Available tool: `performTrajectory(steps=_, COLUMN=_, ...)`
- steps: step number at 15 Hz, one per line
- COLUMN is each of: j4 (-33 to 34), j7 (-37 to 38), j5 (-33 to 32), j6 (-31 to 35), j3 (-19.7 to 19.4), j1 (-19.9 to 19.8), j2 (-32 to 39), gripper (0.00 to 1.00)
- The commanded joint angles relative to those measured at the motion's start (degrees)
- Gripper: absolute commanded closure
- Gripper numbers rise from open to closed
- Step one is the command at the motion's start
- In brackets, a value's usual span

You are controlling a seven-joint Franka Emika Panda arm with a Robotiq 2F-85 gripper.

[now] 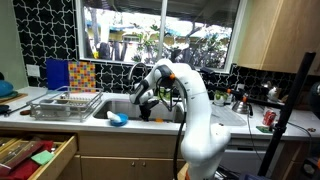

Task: Turn on the faucet then rinse the spoon under it

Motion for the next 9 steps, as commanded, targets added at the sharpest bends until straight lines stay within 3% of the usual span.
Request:
performTrajectory(steps=1, j4=0.0, j7=0.1, j5=-0.4, j6=-0.2, j3=0.4, j1=-0.2, j2=-0.2, gripper=0.93)
performTrajectory(steps=5, j4=0.9, j7=1.2, j5=5.5, j6=-0.8, j3=2.4, j1=-1.1, j2=-0.6, gripper=0.98)
performTrajectory(steps=9, j4=7.1, j7=4.3, j5=10.3, j6=-3.1, j3=4.1, j1=0.4, j2=1.1, gripper=0.98)
